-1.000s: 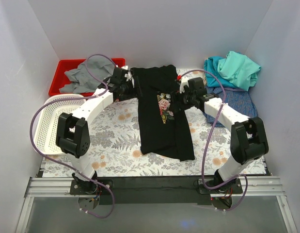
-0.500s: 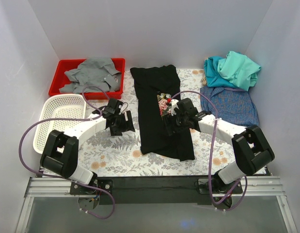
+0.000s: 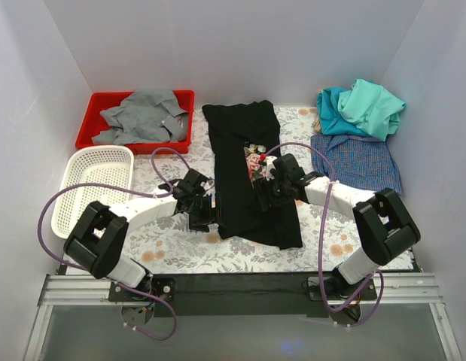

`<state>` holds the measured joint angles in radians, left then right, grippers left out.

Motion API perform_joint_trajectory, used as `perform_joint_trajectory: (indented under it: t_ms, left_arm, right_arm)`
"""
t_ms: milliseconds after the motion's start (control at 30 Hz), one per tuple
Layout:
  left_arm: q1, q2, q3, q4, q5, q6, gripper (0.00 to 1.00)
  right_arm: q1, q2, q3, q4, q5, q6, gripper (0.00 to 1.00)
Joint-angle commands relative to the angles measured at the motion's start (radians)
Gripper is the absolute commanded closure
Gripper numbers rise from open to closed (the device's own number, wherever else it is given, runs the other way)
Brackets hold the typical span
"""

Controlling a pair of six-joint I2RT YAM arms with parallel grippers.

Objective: Fold and stack the t-shirts
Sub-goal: Fold the tshirt

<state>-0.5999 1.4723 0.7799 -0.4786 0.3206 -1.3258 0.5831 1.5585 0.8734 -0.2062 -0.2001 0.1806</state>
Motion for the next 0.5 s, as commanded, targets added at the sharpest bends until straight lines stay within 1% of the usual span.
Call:
perform_joint_trajectory:
  t_ms: [0,67,133,200,233,267,333,400,467]
  left_arm:
    - [-0.008,0.02,-0.004,0.025,0.023,-0.018,0.32]
    - [-0.012,0.026,-0.01,0.028,0.023,-0.024,0.35]
    - [-0.021,0.031,-0.013,0.032,0.018,-0.032,0.43]
    - [-0.029,0.036,-0.019,0.032,0.02,-0.036,0.54]
    - [-0.032,0.036,-0.018,0.034,0.021,-0.038,0.65]
    - [-0.035,0.036,-0.019,0.034,0.023,-0.042,0.71]
    - [-0.046,0.026,-0.018,0.038,0.037,-0.052,0.79]
    - [-0.057,0.02,-0.014,0.038,0.046,-0.056,0.81]
    - [-0.064,0.007,-0.013,0.038,0.058,-0.062,0.91]
  right_arm:
    - [0.0,0.031,0.036,0.025,0.033,-0.001,0.21]
    - [0.0,0.06,0.045,0.03,0.036,-0.006,0.21]
    - [0.0,0.081,0.059,0.03,0.036,-0.009,0.21]
    - [0.0,0.11,0.068,0.033,0.03,-0.01,0.21]
    - [0.0,0.118,0.073,0.033,0.028,-0.01,0.21]
    - [0.001,0.13,0.078,0.034,0.028,-0.01,0.21]
    - [0.001,0.143,0.084,0.034,0.027,-0.01,0.21]
    - [0.001,0.156,0.087,0.034,0.031,-0.013,0.21]
    - [0.001,0.172,0.093,0.034,0.036,-0.01,0.21]
